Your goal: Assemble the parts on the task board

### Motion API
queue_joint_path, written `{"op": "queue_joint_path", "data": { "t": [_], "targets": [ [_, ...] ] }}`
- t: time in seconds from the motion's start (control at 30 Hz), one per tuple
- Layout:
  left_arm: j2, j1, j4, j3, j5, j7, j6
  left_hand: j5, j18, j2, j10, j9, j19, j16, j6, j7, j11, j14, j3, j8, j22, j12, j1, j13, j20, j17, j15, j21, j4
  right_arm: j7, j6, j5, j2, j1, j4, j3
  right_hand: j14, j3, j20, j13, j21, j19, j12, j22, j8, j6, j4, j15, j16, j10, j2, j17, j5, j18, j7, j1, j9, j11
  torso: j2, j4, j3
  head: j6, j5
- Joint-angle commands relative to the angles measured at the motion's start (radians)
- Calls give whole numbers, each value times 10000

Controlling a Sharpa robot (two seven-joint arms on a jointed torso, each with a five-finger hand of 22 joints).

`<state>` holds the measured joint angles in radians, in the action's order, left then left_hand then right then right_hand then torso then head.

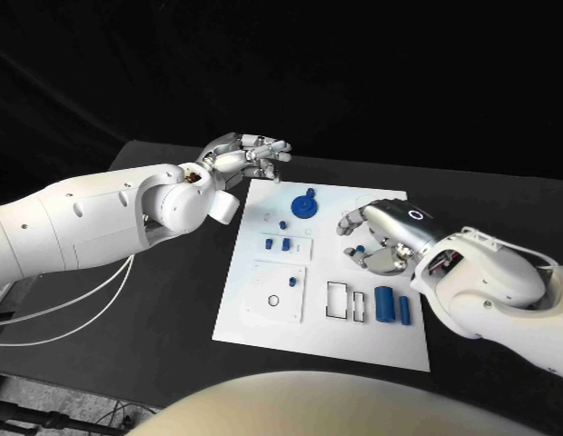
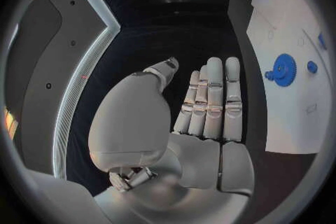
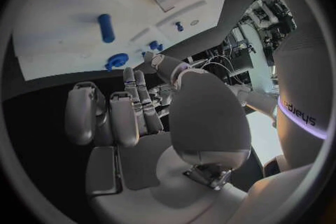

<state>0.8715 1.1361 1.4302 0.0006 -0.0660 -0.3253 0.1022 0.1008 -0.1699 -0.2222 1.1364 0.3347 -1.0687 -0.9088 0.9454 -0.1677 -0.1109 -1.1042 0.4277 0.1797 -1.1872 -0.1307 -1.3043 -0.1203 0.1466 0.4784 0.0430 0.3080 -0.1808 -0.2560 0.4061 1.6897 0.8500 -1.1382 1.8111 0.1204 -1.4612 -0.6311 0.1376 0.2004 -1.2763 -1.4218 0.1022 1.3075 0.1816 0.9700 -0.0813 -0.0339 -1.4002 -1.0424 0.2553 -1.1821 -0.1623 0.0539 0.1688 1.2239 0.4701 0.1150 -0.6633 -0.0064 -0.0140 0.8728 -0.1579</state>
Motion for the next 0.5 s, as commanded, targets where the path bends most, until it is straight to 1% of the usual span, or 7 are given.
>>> {"op": "queue_joint_path", "data": {
  "t": [0.03, 0.1, 0.13, 0.17, 0.27, 0.37, 0.5],
  "targets": [
    [-24, 9, 2, 9, 31, -27, -221, 40, -85, 93, -50, 19, -58, 57, -84, -9, -2, 95, -67, 37, 16, 35, 10, -11, 14, -17, 4, -71, 2, -183, -813, -619, 162, -192, -243, 9, -83, 388, -30, -67, 256, 87, -14, 1642, -147, -190, 31, 19, 47, 243, 50, 148, -80, 166, -64, -104, -86, -30, 43, -61, 30, -2, 172],
    [-31, 8, 2, 9, 28, -24, -245, 40, -85, 93, -50, 19, -58, 57, -84, -9, -2, 95, -67, 37, 16, 35, 10, -11, 14, -17, 4, -71, 2, -104, -1049, -663, 257, -288, -418, 5, 17, 1053, -4, -131, 525, 216, -15, 1567, -255, -371, 34, -38, 114, 529, -62, 296, -82, 215, -59, 74, -197, 18, 47, -61, 36, -2, 219],
    [-30, 8, 4, 9, 25, -22, -262, 40, -85, 93, -50, 19, -58, 57, -84, -9, -2, 95, -67, 37, 16, 35, 10, -11, 14, -17, 4, -71, 2, -47, -1216, -652, 304, -329, -535, 3, 81, 2297, 80, -218, 783, 317, 90, 1498, -337, -576, 142, -100, 91, 865, -341, 298, -95, 255, -131, 490, -364, 116, 47, -58, 32, -2, 237],
    [-26, 7, 2, 8, 23, -19, -267, 40, -85, 93, -50, 19, -58, 57, -84, -9, -2, 95, -67, 37, 16, 35, 10, -11, 14, -17, 4, -71, 2, -13, -1334, -617, 321, -344, -608, 3, 122, 3016, 113, -270, 919, 363, 202, 1465, -350, -645, 311, -131, 90, 1004, -440, 338, -101, 279, -142, 781, -475, 155, 47, -61, 29, -4, 242],
    [-16, 7, -6, 8, 20, -13, -272, 40, -85, 93, -50, 19, -58, 57, -84, -9, -2, 95, -67, 37, 16, 35, 10, -11, 14, -17, 4, -71, 2, 54, -1572, -486, 325, -353, -738, 5, 155, 4051, 144, -387, 1016, 366, 403, 1454, -449, -940, 881, -162, 81, 1211, -554, 391, -182, 289, -205, 1263, -743, 185, 43, -76, 13, -2, 240],
    [-11, 7, -7, 8, 18, -4, -282, 40, -85, 100, -50, 20, -59, 58, -83, -8, -2, 97, -74, 40, 19, 34, 12, -12, 15, -17, 5, -77, -3, 125, -1827, -284, 288, -344, -820, 12, 60, 4334, 135, -533, 999, 293, 457, 1460, -517, -1139, 1328, -144, 35, 1252, -612, 293, -22, 281, -248, 1675, -951, 180, 45, -76, 23, -2, 247],
    [-2, 6, 0, 8, 19, 4, -304, 40, -85, 102, -51, 20, -60, 59, -83, -8, -3, 98, -77, 41, 21, 33, 14, -13, 16, -18, 6, -80, -6, 157, -2153, -124, 206, -317, -891, 30, -84, 4256, 93, -693, 837, 150, 355, 1498, -495, -1064, 1522, -145, -19, 1217, -708, 135, 216, 246, -188, 1930, -1058, 182, 37, -50, 39, -2, 254]
  ]
}}
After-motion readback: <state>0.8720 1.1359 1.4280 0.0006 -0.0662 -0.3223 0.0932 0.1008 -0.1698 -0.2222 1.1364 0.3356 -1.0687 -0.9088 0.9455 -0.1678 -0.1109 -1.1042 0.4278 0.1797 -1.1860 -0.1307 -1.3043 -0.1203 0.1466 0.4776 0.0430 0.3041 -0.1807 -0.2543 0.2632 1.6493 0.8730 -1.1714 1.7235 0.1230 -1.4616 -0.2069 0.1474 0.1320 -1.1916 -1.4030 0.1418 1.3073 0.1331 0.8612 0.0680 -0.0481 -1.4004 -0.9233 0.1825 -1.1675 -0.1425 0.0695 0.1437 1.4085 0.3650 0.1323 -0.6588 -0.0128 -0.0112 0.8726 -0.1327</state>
